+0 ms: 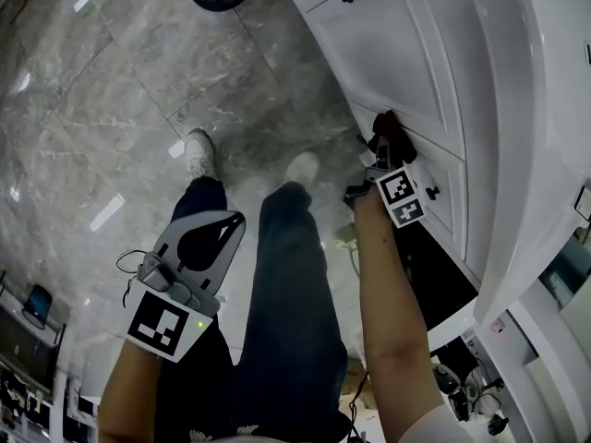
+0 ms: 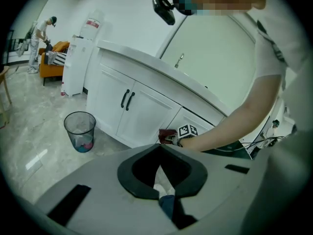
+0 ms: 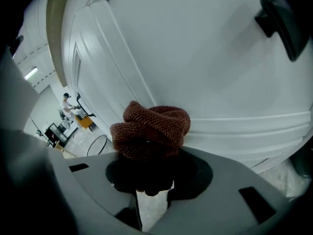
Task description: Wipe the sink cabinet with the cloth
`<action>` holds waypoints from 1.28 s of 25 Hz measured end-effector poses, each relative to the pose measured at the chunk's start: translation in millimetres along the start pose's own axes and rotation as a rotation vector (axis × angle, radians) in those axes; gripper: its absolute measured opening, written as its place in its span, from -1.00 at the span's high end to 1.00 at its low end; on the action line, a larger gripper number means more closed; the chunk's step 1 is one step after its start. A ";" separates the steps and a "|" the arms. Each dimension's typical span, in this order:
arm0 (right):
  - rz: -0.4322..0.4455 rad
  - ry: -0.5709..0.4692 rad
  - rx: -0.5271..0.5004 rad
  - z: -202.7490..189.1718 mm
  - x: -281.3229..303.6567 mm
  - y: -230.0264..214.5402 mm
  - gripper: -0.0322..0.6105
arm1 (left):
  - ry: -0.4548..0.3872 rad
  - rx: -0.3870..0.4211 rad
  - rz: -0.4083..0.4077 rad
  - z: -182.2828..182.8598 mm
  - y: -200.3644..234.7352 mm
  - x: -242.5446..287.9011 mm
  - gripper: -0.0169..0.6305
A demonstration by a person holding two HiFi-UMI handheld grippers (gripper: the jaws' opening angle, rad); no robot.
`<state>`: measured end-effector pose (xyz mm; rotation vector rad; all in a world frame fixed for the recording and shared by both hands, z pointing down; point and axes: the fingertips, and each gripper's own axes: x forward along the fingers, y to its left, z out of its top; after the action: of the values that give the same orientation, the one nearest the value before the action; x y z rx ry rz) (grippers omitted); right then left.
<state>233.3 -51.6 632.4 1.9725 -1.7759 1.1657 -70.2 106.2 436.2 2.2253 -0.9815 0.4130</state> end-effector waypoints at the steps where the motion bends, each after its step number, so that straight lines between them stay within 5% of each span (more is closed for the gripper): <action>1: 0.001 0.010 0.001 -1.6 -1.0 -3.3 0.51 | 0.006 0.016 -0.023 0.6 -0.1 -0.7 0.91; 12: -0.064 0.005 0.104 -12.9 -31.8 -76.6 0.51 | 0.096 0.101 -0.143 -10.2 5.7 3.4 0.91; 17: -0.031 0.012 0.082 -14.6 -37.5 -91.4 0.52 | 0.140 0.035 -0.118 -20.9 0.3 11.2 0.91; 32: -0.008 0.088 0.025 -26.4 -72.7 -166.2 0.51 | 0.104 0.093 -0.160 -37.9 -105.0 62.2 0.91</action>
<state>379.8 56.6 653.2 1.9095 -1.7166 1.2569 48.7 151.2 449.3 2.3203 -0.7375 0.5047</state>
